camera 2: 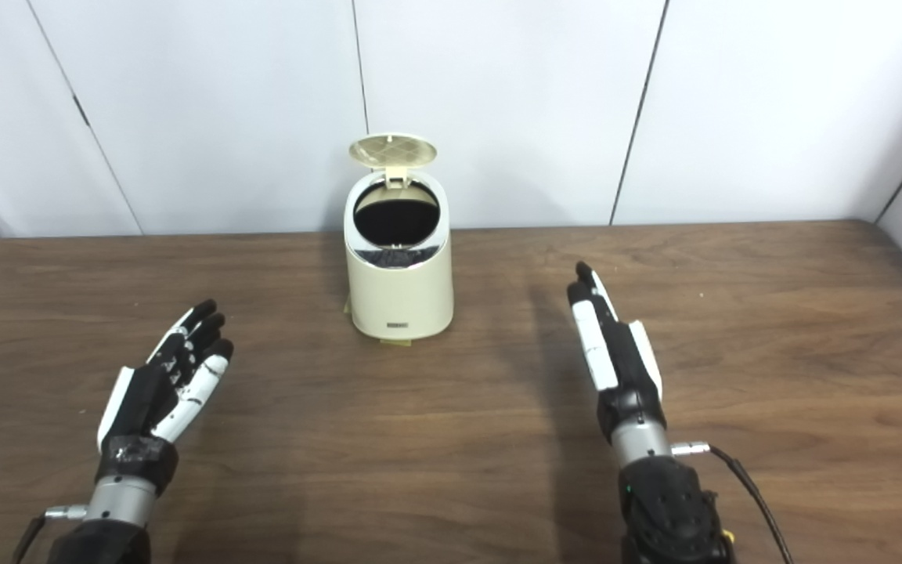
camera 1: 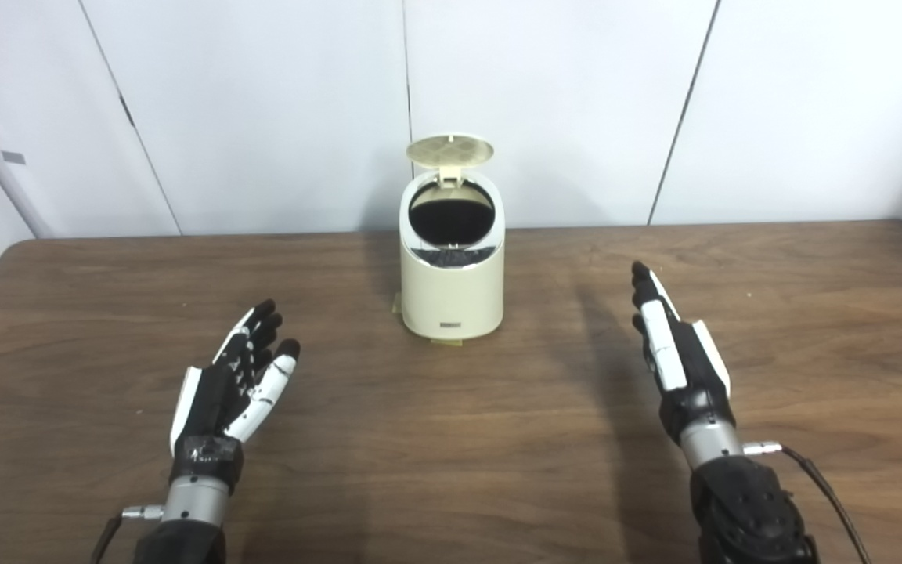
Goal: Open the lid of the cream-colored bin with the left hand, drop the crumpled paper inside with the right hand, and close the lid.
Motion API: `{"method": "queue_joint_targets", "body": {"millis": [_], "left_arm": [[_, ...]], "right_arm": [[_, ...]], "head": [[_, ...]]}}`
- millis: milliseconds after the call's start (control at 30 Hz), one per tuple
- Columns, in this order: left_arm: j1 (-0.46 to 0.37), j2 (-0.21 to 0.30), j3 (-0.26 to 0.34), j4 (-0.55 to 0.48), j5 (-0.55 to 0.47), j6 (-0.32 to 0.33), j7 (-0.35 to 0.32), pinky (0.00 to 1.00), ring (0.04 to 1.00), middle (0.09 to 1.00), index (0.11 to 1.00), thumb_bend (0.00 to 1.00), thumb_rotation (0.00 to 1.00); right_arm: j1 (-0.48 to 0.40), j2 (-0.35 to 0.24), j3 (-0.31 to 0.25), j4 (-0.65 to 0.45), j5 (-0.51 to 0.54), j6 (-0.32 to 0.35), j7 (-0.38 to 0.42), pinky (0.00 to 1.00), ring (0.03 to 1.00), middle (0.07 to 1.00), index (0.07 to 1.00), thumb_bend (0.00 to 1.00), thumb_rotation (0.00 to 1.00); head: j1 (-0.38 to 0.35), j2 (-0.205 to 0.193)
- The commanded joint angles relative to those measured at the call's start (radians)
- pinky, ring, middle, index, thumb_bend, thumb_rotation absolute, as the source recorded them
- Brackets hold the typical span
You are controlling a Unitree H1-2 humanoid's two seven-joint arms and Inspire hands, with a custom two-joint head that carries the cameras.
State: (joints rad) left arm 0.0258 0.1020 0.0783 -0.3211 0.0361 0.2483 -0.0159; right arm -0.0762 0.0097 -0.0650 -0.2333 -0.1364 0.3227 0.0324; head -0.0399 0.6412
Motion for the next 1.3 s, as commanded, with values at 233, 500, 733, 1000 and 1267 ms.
{"method": "queue_joint_targets", "body": {"millis": [233,500,733,1000,1267], "left_arm": [[-0.056,0.035,-0.007,-0.037,0.035,0.001,0.0,0.98,0.935,0.905,0.945,0.49,0.51],[-0.075,0.036,-0.014,-0.031,0.038,-0.008,-0.001,0.95,0.927,0.9,0.944,0.48,0.56],[-0.121,0.036,-0.022,0.0,0.027,-0.014,-0.012,0.93,0.922,0.911,0.942,0.51,0.53],[-0.226,0.029,-0.065,0.054,0.085,-0.035,0.0,0.9,0.913,0.904,0.936,0.53,0.58],[-0.376,0.039,-0.108,0.142,0.149,-0.064,0.009,0.9,0.905,0.909,0.945,0.51,0.67]], "right_arm": [[-0.005,-0.02,-0.018,-0.003,0.061,-0.067,-0.024,1.0,1.0,1.0,0.99,0.63,1.0],[0.012,-0.016,-0.028,0.071,0.109,-0.177,-0.046,1.0,1.0,1.0,0.995,0.6,1.0],[0.019,-0.012,-0.017,0.13,0.117,-0.24,-0.063,1.0,0.998,0.997,0.977,0.61,1.0],[0.026,-0.021,0.005,0.162,0.116,-0.264,-0.058,1.0,1.0,1.0,0.985,0.58,1.0],[0.041,-0.022,0.019,0.149,0.123,-0.259,-0.053,1.0,1.0,1.0,0.997,0.59,1.0]], "head": [[0.034,-0.029],[0.071,-0.083],[0.084,-0.14],[0.082,-0.185],[0.06,-0.183]]}}
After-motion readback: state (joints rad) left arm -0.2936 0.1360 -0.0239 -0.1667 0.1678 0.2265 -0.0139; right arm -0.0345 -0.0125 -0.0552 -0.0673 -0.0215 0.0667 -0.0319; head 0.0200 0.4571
